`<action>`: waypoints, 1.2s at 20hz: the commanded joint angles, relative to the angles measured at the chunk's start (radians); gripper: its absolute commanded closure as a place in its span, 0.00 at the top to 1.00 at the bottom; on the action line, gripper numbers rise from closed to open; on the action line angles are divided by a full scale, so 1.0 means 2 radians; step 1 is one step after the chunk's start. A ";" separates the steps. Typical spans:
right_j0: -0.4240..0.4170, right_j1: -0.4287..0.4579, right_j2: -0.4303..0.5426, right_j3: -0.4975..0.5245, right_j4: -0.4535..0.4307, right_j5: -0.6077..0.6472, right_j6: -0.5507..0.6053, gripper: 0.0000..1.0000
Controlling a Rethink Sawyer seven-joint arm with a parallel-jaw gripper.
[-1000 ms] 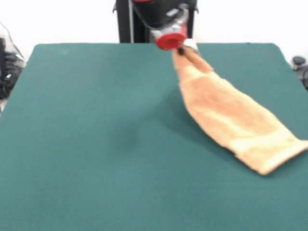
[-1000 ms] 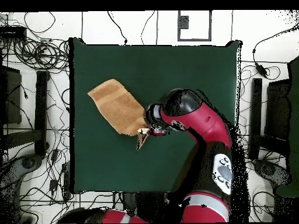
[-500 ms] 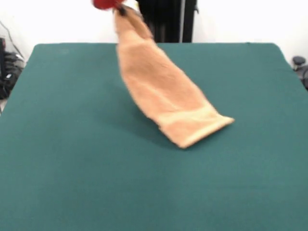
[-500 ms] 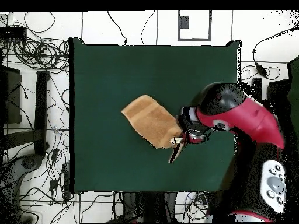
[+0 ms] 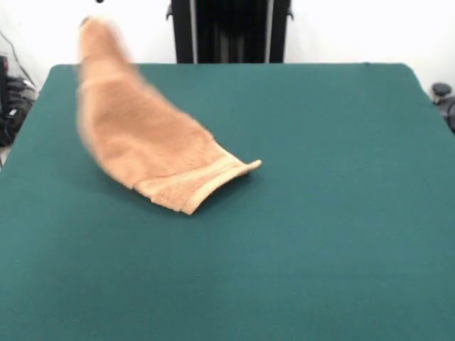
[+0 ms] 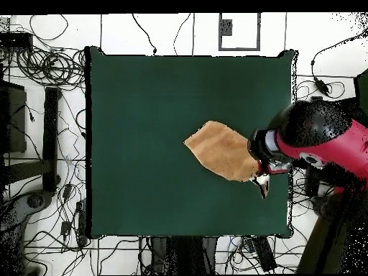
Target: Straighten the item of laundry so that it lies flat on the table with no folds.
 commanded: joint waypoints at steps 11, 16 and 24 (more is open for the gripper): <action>0.030 -0.022 0.122 0.064 0.002 -0.107 -0.077 1.00; 0.031 -0.022 0.136 0.085 0.018 -0.172 -0.051 1.00; 0.031 -0.006 0.160 0.113 0.018 -0.296 -0.020 1.00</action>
